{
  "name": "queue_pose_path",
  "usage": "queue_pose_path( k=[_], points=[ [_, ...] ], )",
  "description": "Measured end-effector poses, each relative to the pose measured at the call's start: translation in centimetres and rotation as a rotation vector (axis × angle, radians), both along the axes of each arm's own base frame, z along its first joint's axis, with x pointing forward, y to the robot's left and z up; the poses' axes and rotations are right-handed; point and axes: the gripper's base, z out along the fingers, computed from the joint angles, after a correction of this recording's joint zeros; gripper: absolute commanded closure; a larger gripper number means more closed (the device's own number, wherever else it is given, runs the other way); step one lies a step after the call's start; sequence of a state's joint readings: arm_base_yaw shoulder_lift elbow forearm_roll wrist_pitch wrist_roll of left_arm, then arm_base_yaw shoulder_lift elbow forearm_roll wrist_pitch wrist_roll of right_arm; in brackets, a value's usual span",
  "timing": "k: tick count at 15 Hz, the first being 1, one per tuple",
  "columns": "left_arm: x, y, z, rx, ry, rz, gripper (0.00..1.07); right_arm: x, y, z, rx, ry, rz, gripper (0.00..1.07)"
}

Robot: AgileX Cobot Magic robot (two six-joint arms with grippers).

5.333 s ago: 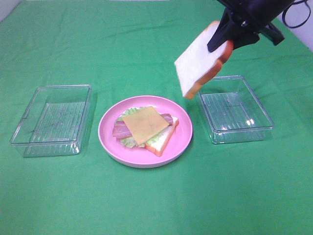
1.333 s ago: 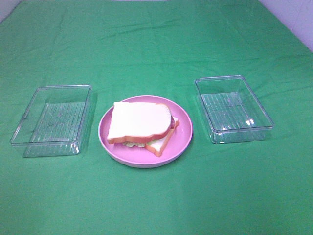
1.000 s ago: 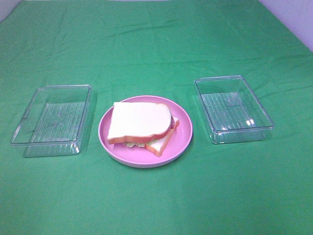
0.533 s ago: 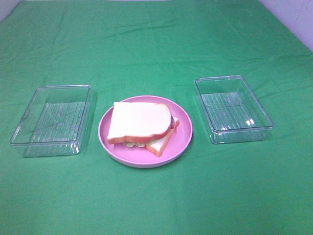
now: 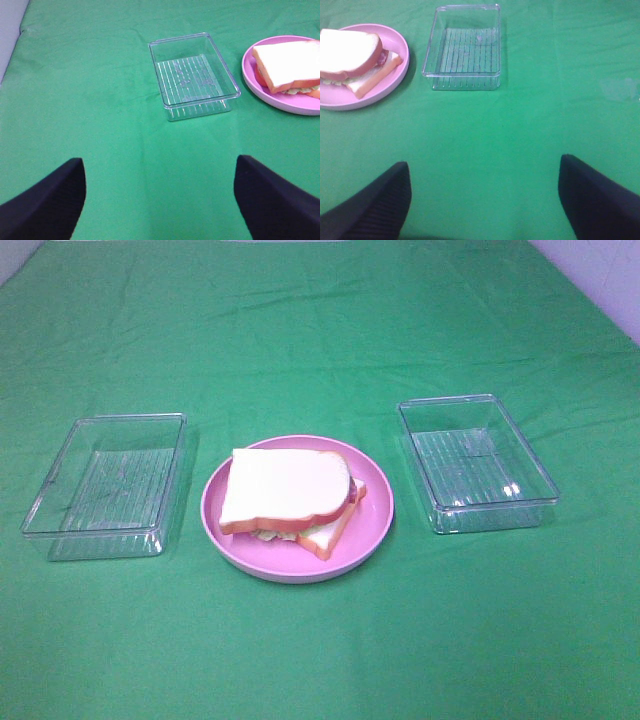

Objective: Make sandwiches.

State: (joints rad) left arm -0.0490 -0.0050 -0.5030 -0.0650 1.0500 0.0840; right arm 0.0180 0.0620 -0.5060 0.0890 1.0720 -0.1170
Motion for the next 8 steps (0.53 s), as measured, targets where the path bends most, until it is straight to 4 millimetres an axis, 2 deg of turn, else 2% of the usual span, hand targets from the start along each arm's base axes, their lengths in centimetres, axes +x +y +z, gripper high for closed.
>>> queue_pose_path(
  k=[2, 8],
  points=[
    [0.00, 0.00, 0.00, 0.003, 0.000, -0.001, 0.29, -0.91, -0.01, -0.04, 0.002, -0.060, 0.001, 0.31],
    [0.03, -0.03, 0.00, 0.004, 0.000, 0.057, 0.29, -0.99, 0.04, -0.07, 0.007, -0.065, 0.003, 0.31]
  ],
)
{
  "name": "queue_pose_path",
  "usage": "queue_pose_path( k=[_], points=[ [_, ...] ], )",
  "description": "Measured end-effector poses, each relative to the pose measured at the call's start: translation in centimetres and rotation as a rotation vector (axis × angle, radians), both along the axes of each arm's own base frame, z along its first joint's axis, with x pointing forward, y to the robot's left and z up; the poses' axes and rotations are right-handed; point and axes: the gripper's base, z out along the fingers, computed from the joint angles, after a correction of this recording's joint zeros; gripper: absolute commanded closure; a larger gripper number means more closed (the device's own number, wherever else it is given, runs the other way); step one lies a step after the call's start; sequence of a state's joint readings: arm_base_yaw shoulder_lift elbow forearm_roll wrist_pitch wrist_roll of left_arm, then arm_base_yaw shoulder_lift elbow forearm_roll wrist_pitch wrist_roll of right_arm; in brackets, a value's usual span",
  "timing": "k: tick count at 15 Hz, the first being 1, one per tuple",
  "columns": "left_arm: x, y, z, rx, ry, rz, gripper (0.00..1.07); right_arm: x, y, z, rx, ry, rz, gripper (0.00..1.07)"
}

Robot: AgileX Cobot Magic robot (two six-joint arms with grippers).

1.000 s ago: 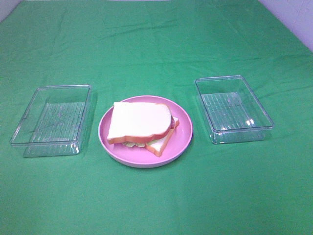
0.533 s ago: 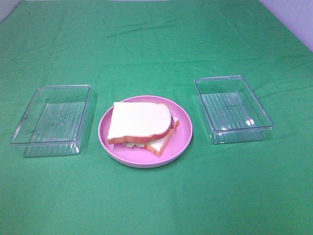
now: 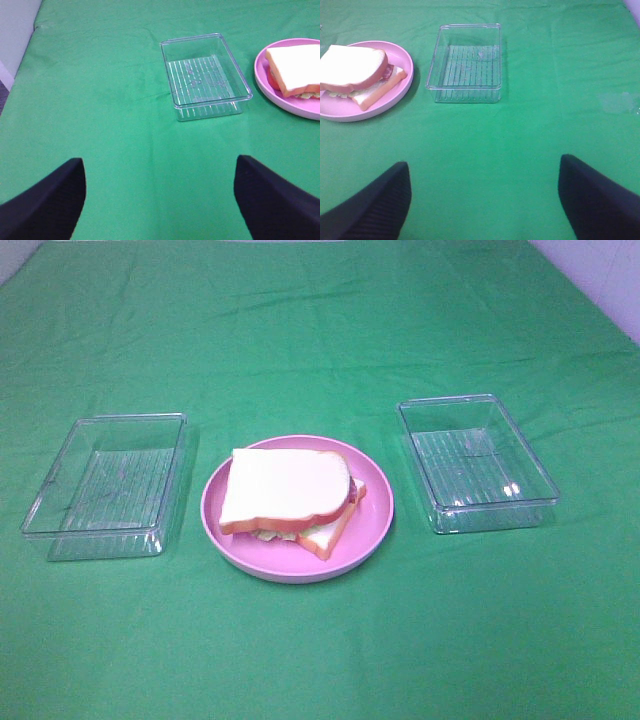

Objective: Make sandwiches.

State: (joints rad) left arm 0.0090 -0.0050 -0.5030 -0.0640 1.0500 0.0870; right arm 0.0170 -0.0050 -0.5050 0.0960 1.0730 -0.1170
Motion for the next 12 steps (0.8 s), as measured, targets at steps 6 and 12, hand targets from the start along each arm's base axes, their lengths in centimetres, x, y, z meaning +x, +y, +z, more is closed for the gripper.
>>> queue_pose_path(
  k=[6, 12],
  points=[
    [0.01, 0.00, 0.01, 0.000, -0.001, 0.004, 0.29, 0.00, 0.00, 0.00, 0.000, 0.000, 0.000, 0.31],
    [0.01, 0.00, 0.01, 0.000, -0.001, 0.004, 0.29, 0.00, 0.00, 0.00, 0.000, 0.000, 0.000, 0.31]
  ],
)
